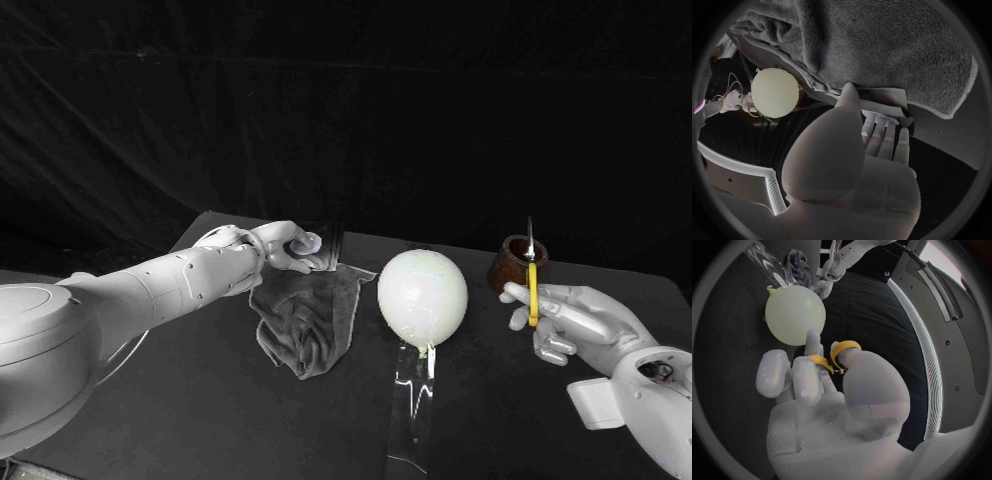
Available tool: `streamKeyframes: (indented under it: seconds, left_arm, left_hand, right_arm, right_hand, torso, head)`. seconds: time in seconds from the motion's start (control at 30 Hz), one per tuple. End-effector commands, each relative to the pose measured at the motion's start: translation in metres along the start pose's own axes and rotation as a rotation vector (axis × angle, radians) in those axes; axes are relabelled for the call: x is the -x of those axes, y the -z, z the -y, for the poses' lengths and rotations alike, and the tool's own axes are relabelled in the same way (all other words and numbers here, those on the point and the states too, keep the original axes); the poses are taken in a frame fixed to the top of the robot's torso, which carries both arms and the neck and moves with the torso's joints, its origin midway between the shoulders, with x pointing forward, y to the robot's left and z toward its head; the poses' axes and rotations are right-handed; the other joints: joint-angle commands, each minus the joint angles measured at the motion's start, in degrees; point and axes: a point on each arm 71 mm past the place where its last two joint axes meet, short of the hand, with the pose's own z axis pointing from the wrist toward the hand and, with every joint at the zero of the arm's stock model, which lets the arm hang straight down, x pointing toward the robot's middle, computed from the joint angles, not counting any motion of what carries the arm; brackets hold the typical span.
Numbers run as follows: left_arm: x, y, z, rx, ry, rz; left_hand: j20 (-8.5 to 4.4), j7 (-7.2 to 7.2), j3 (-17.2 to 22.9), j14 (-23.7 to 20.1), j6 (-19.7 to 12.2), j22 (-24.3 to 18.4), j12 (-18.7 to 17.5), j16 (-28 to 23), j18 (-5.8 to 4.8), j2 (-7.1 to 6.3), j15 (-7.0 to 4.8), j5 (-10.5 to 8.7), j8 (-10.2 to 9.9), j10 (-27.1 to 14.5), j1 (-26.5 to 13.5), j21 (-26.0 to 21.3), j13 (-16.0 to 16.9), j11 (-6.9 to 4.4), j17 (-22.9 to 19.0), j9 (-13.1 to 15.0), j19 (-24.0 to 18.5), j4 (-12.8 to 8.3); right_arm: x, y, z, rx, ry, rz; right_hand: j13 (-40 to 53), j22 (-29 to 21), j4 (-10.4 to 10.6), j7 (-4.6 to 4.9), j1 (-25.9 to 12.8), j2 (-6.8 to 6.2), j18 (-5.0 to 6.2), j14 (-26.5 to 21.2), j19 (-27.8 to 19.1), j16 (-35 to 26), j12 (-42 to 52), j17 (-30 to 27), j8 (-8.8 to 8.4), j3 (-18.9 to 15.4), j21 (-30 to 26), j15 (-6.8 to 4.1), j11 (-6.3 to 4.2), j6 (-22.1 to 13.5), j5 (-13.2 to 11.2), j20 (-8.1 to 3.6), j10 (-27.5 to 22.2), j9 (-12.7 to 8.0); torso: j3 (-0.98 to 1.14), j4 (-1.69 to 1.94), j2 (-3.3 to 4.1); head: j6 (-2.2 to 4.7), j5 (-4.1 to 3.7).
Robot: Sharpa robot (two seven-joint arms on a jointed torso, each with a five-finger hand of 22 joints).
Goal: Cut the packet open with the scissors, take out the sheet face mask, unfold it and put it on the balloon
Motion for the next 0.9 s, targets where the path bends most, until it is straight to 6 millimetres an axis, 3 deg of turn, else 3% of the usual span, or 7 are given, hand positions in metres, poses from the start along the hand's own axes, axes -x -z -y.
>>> streamKeyframes:
  seconds: [0.03,0.43,0.63,0.9]
  left_arm:
    - [-0.016,0.003,-0.003,0.016,0.013,-0.077]
    - [-0.017,0.01,0.0,-0.004,0.048,-0.082]
    - [-0.017,0.014,0.001,-0.012,0.061,-0.084]
    - [-0.016,0.018,0.001,-0.02,0.082,-0.079]
  left_hand:
    - [-0.03,0.76,0.1,0.5,0.7,-0.1,0.2,0.2,1.17,0.41,0.0,-0.11,0.5,0.9,0.2,0.2,0.5,-0.03,0.0,0.3,0.4,-0.2]
    - [0.01,0.55,0.0,0.8,2.8,-0.1,0.2,0.1,1.13,0.68,0.09,-0.11,1.4,2.9,0.8,0.3,0.5,0.0,-0.1,0.7,0.6,-0.4]
    - [-0.03,0.06,0.0,1.7,5.0,-0.1,0.4,0.2,1.13,1.34,0.05,-0.11,2.5,5.9,1.4,0.4,0.7,-0.06,0.1,1.1,1.0,-0.4]
    - [0.14,-0.79,2.8,6.8,9.3,0.0,0.9,1.4,1.12,5.67,0.25,-0.07,4.1,11.4,4.1,0.9,0.9,-0.07,1.2,1.3,2.3,-0.6]
  right_arm:
    - [-0.002,0.001,-0.001,0.015,0.008,-0.024]
    - [-0.001,0.001,-0.001,0.016,0.01,-0.023]
    - [-0.001,0.001,-0.001,0.015,0.01,-0.021]
    - [0.0,0.001,-0.001,0.015,0.01,-0.021]
  right_hand:
    - [0.0,0.0,-2.2,-0.46,6.4,7.21,0.95,1.2,0.2,0.4,0.2,0.0,0.18,2.4,0.0,-0.39,-4.89,0.9,0.1,0.02,9.9,0.1]
    - [0.0,0.0,-2.2,-0.46,6.4,7.21,0.97,1.2,0.1,0.3,0.2,0.0,0.19,2.4,-0.1,-0.4,-4.9,0.9,0.1,0.01,9.9,0.1]
    - [0.0,0.0,-2.2,-0.46,6.4,7.21,0.97,1.2,0.1,0.3,0.2,0.0,0.19,2.4,-0.1,-0.4,-4.9,0.9,0.1,0.01,9.9,0.1]
    - [0.0,-0.1,-2.3,-0.46,6.4,7.19,0.99,1.1,0.1,0.3,0.1,-0.1,0.21,2.5,-0.1,-0.42,-4.91,0.9,0.1,-0.01,10.0,0.1]
  torso:
    - [0.0,-0.01,-0.03]
    - [-0.05,-0.01,0.0]
    - [0.01,0.03,-0.04]
    - [0.0,-0.03,-0.02]
  head:
    - [-0.01,-0.01]
    - [-0.19,0.14]
    - [-0.22,0.13]
    - [-0.19,0.1]
